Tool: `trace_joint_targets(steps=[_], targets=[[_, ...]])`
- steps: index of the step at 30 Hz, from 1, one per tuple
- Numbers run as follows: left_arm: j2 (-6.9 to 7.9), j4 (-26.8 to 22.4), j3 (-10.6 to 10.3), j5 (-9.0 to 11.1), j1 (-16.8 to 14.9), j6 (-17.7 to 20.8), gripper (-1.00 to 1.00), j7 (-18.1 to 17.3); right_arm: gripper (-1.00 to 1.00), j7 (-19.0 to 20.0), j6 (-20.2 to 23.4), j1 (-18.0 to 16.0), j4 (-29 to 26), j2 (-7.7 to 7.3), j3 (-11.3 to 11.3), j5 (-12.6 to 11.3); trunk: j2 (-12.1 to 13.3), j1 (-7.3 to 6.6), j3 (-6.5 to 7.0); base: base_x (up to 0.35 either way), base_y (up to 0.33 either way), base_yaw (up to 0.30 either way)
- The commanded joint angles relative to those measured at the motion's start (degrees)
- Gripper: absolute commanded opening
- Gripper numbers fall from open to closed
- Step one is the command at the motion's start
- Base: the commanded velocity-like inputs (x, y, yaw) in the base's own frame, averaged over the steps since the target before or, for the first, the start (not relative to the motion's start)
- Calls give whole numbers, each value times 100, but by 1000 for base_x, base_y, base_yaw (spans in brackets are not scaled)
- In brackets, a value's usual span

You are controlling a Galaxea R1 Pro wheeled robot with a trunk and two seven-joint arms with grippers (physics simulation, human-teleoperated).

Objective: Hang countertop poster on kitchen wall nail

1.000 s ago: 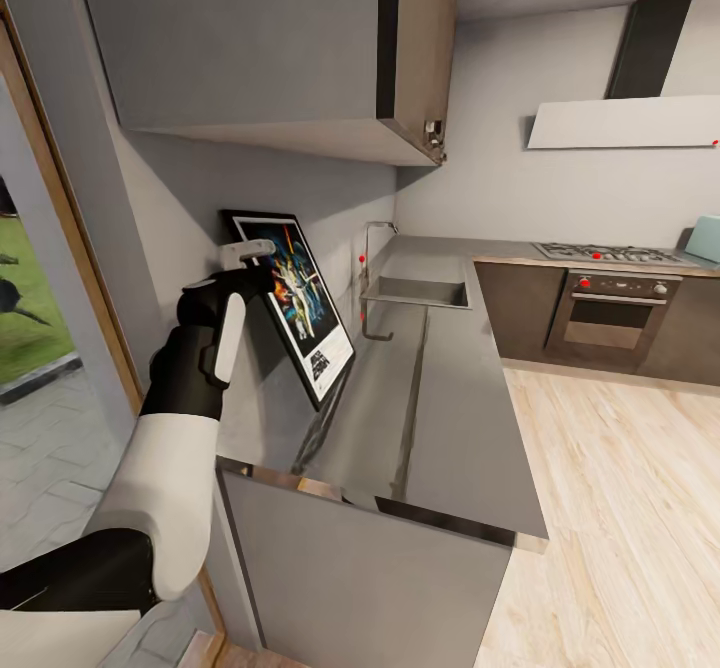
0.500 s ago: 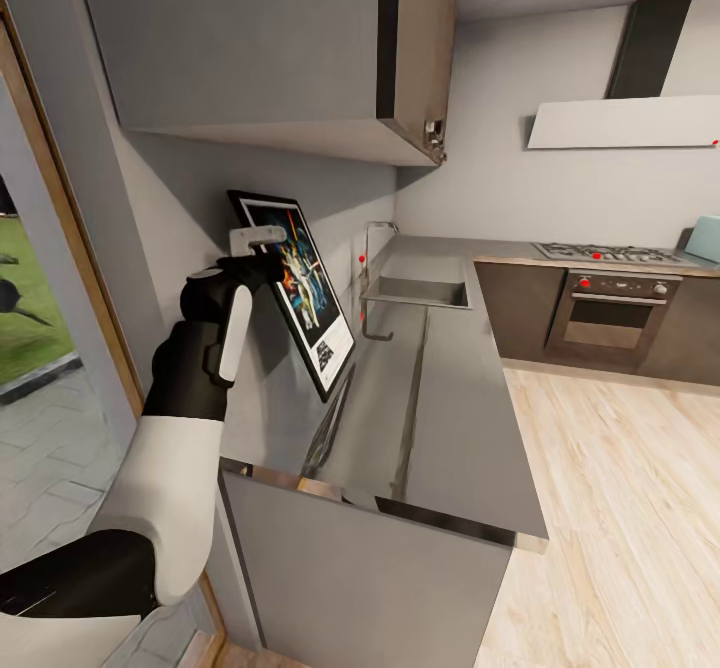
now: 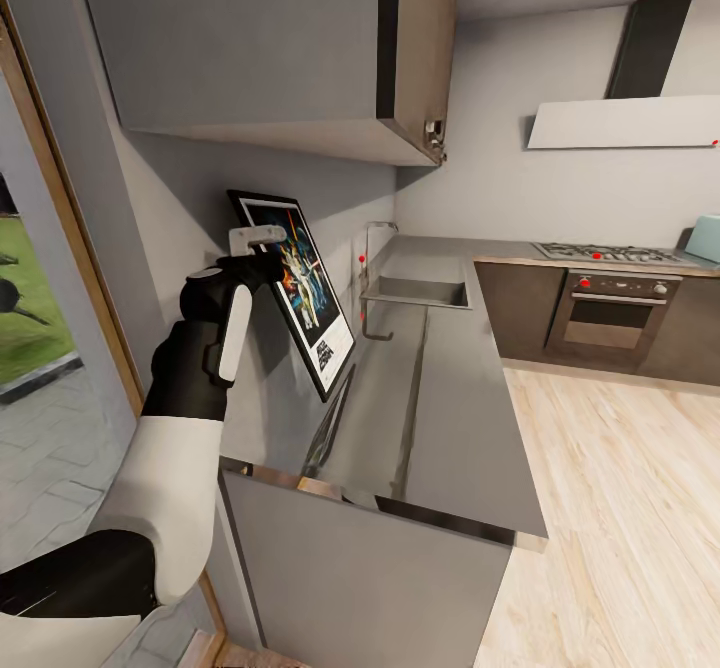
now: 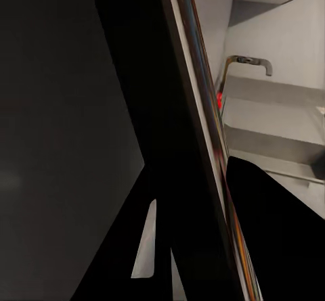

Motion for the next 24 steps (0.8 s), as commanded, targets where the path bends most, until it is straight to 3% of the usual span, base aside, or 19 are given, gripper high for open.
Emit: trace_joint_targets(steps=[1, 19, 24], targets=[[-4, -5, 6, -3, -4, 27, -100, 15, 100, -6, -9, 0, 0, -10, -2, 23, -3, -1, -5, -195, 0, 0], [-4, -5, 7, -3, -4, 27, -100, 15, 100, -8, -9, 0, 3, -23, 5, 23, -3, -1, -5, -129, -34, 0], [-4, -5, -16, -3, -4, 28, -100, 14, 100, -6, -9, 0, 3, -22, 5, 28, -3, -1, -5, -110, -186, 0]])
